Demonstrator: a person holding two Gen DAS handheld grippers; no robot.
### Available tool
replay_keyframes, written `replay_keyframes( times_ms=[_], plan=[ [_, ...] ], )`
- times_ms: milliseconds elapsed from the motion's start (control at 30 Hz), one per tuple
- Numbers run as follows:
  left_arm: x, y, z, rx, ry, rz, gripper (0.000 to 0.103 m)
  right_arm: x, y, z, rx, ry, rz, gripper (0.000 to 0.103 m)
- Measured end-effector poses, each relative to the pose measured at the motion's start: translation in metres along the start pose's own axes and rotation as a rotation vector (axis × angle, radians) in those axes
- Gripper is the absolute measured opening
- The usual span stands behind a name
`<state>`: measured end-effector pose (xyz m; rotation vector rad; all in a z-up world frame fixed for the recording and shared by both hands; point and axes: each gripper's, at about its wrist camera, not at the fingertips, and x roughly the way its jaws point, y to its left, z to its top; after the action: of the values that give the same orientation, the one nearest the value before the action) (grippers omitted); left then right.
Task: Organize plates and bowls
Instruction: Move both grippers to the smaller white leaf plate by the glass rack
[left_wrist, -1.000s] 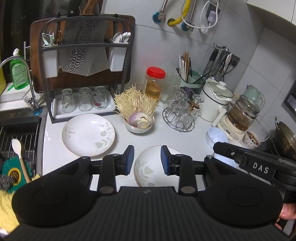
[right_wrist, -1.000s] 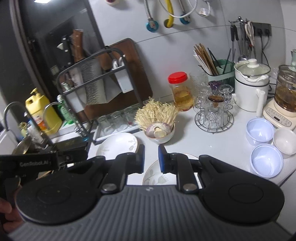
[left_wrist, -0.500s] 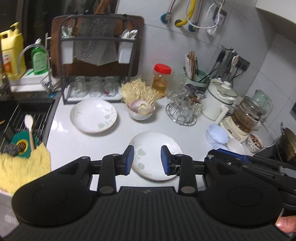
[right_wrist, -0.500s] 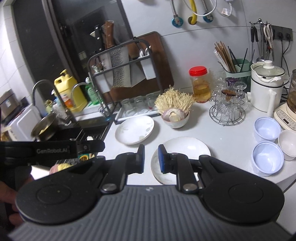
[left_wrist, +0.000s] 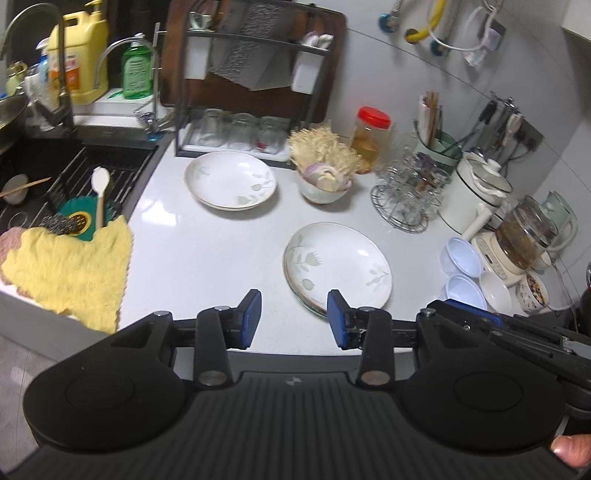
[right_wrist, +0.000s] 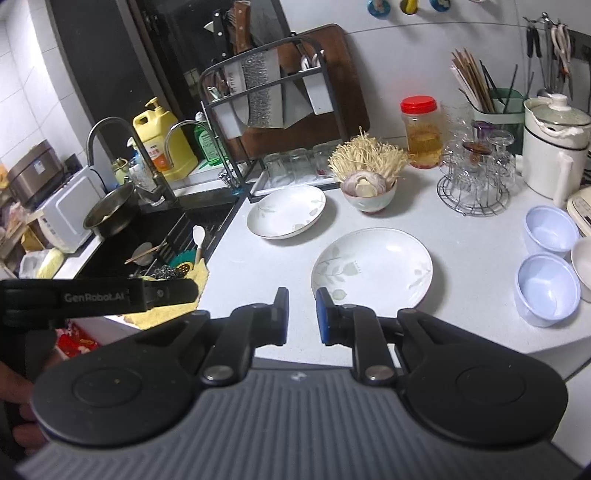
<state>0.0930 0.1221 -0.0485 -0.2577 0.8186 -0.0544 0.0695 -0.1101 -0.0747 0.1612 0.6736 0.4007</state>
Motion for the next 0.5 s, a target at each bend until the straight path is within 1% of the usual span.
replay_keyframes(
  times_ms=[33,67,100,133,333,500],
  plan=[
    [-0.002,0.002,0.002,-0.007,-0.008,0.001,0.05,0.001,0.0,0.001,-0.004,-0.005,0.004,0.047],
    [-0.003,0.003,0.004,-0.013,-0.015,0.003,0.052,0.001,-0.001,0.002,-0.001,-0.011,0.009,0.057],
    [-0.003,0.003,0.008,-0.016,-0.02,0.007,0.053,0.002,-0.002,0.004,0.005,-0.019,0.011,0.07],
    [-0.002,0.004,0.01,-0.016,-0.023,0.01,0.054,0.004,-0.003,0.005,0.009,-0.022,0.009,0.074],
    [0.019,0.015,0.032,-0.014,-0.016,0.026,0.06,0.025,-0.007,0.016,0.037,-0.008,-0.015,0.074],
    [0.046,0.034,0.055,-0.017,0.007,0.018,0.066,0.047,-0.004,0.03,0.066,-0.007,-0.021,0.074]
  ],
)
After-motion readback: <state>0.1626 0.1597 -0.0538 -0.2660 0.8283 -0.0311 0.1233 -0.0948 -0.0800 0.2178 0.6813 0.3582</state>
